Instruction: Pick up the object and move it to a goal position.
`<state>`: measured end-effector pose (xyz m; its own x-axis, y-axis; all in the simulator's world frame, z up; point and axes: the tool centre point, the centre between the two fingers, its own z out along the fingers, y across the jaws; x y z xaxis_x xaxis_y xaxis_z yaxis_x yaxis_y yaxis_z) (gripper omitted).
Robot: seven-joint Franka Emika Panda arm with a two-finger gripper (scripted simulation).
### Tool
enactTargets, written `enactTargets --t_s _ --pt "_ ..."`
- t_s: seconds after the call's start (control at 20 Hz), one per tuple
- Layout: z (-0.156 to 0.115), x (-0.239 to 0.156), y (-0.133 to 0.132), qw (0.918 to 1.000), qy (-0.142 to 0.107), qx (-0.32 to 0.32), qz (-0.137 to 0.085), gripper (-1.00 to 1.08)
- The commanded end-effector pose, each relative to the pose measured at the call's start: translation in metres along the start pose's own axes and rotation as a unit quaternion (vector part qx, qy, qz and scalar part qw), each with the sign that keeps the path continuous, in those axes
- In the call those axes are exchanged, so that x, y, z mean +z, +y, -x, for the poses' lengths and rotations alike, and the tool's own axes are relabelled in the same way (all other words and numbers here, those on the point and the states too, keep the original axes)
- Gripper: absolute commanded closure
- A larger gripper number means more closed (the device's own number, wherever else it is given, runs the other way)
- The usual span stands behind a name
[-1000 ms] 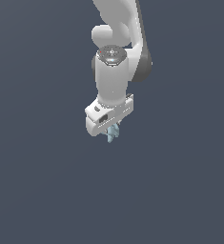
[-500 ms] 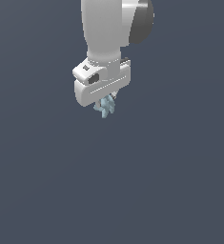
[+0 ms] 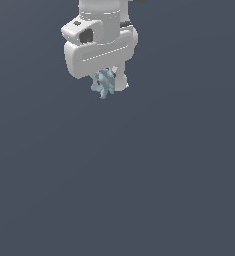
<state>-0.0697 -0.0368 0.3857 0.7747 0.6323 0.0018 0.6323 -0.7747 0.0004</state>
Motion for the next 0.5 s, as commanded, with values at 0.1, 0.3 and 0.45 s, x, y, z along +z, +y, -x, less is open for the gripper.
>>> enactTargets --t_s 0.1,0.3,0.45 --pt "0.009 -0.023 -0.001 1.0000 -0.001 0.000 0.000 1.08" --pt "0.013 -0.032 -0.001 1.0000 -0.001 0.000 0.000 1.08" --pt "0.013 -0.033 0.000 1.0000 -0.001 0.000 0.000 1.08"
